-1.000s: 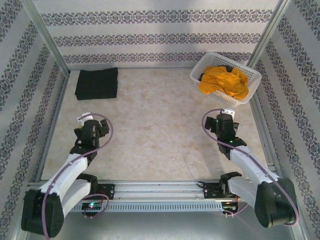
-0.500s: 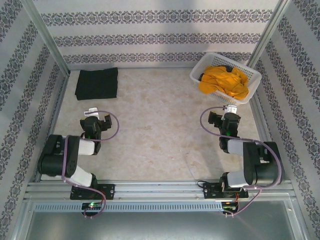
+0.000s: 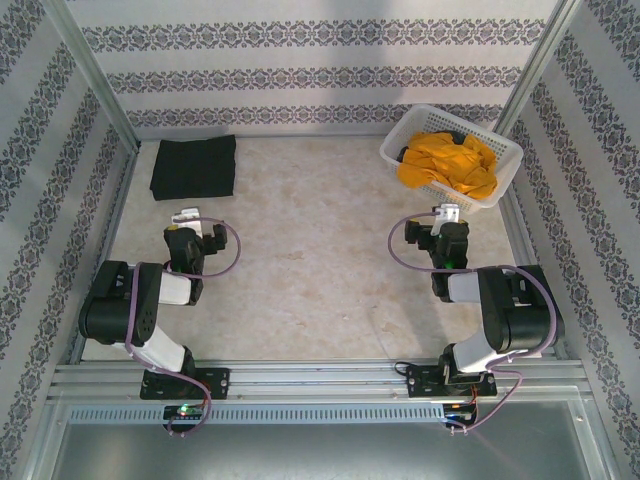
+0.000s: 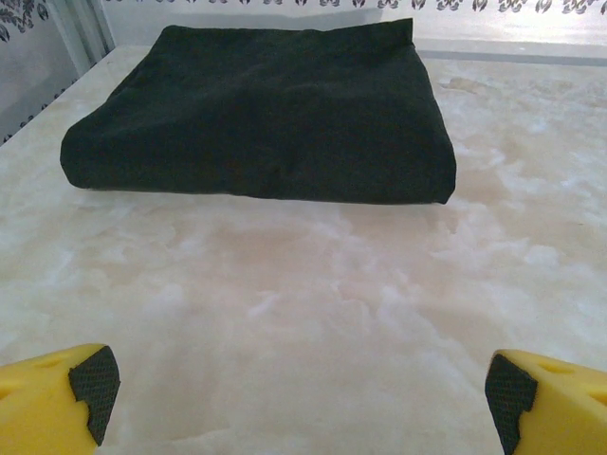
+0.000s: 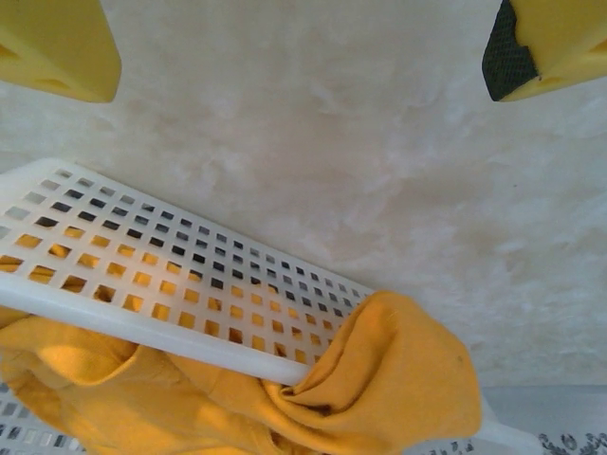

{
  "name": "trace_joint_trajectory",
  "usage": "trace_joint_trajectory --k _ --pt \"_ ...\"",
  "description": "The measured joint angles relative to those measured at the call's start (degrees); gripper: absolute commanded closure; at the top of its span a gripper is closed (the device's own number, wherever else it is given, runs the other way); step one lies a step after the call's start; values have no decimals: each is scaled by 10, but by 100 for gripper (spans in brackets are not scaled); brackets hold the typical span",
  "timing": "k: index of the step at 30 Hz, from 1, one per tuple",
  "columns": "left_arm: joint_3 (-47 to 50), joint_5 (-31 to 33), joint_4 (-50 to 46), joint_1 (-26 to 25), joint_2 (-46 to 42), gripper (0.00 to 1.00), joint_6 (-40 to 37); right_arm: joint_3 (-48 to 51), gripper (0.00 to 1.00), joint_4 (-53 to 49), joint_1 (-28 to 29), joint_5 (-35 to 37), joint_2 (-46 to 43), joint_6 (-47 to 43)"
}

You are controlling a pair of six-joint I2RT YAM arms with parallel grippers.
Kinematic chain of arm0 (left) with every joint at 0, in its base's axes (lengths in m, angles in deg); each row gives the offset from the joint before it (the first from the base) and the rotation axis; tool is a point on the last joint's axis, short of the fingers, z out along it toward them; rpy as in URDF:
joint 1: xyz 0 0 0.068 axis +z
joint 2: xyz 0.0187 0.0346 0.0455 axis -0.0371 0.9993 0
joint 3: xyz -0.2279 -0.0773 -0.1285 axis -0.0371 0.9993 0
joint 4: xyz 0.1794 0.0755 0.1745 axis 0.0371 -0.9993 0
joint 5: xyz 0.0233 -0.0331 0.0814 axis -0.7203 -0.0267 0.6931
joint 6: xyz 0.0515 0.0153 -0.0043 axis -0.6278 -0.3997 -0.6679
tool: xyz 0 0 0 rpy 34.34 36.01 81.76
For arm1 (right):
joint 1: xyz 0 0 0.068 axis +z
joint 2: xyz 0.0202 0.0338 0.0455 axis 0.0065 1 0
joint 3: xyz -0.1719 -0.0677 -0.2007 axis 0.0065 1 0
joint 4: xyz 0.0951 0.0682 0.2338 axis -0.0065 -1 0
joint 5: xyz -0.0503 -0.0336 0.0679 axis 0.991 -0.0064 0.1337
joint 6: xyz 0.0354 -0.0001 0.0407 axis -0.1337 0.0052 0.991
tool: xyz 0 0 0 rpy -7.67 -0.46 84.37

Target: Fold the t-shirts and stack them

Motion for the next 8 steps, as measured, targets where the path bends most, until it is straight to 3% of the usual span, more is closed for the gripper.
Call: trace_joint_trajectory --k 8 --pt "0 0 0 0 0 0 -3 0 2 0 0 0 0 -2"
